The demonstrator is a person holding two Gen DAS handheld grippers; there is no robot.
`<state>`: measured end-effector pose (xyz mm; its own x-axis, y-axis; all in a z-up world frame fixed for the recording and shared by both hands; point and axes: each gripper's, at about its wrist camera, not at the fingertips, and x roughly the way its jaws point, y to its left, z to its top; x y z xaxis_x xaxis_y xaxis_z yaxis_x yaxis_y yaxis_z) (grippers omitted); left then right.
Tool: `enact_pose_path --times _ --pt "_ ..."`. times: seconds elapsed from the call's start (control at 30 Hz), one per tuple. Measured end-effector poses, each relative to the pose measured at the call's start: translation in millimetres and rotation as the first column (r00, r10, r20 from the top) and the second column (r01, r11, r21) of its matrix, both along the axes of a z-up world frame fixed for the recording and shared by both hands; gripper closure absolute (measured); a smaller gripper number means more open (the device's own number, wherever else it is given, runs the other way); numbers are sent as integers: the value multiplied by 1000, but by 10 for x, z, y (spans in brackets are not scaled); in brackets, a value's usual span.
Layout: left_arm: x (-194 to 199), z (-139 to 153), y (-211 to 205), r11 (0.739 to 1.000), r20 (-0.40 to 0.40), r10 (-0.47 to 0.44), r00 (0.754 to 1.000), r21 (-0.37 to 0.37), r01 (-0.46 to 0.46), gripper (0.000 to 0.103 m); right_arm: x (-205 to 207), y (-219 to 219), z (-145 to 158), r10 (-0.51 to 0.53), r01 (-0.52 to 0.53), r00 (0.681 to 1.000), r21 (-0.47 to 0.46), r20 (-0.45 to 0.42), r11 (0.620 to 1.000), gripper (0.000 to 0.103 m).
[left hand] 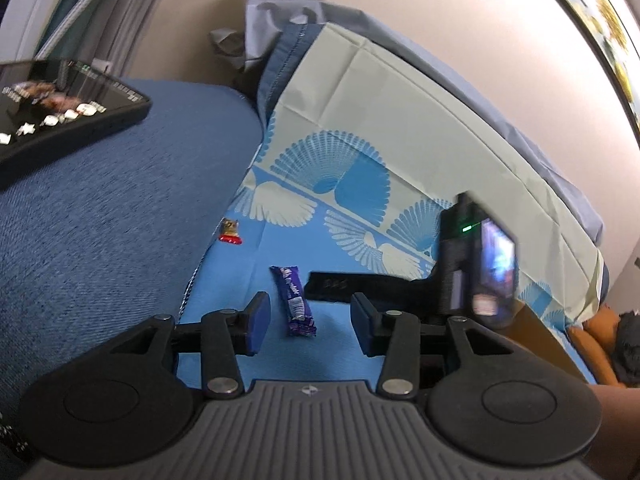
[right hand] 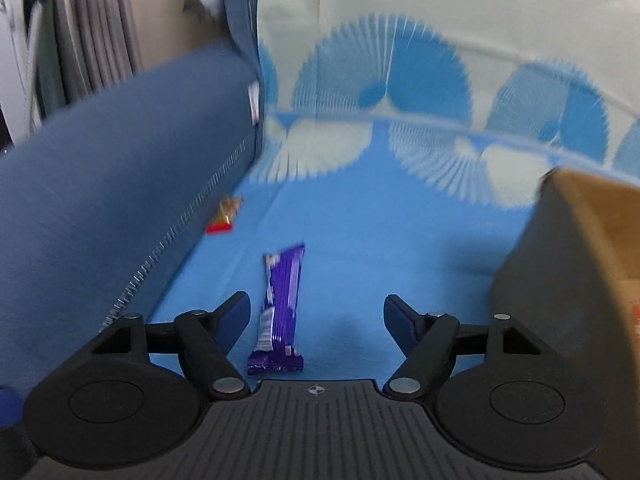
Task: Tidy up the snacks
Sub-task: 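Move both grippers back to the remaining snacks, then grasp the purple chocolate bar with the right gripper while the left grasps the small candy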
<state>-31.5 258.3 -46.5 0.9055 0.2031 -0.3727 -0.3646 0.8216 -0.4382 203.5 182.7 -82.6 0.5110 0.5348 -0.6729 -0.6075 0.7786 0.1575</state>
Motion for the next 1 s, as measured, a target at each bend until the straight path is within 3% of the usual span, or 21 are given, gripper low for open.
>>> enact_pose_path --times 0.2,0.23,0.27,0.37,0.63,0.87,1.0 --pt "2 7 -4 1000 -4 -7 1000 6 7 53 49 285 -249 75 -77 996 -48 -45 996 33" --pt "2 7 -5 1000 -4 -9 1000 8 9 53 42 304 -281 85 -89 995 -63 -53 994 42" --pt "1 7 -7 1000 -5 -10 1000 10 10 53 25 331 -318 97 -101 994 -86 -56 991 60" --pt "11 7 -6 1000 -7 -7 1000 9 7 53 -8 290 -318 103 -105 994 -90 -22 990 78" --pt "20 13 0 1000 -18 -2 1000 10 3 53 -317 -386 76 17 -18 1000 -53 -17 998 78" --pt "30 16 -25 1000 -36 4 999 9 -4 53 -1327 -984 500 82 -81 996 -31 22 996 78" --pt "83 17 -73 999 -68 -3 998 41 6 53 -1729 -1080 466 107 -106 992 -26 68 994 78"
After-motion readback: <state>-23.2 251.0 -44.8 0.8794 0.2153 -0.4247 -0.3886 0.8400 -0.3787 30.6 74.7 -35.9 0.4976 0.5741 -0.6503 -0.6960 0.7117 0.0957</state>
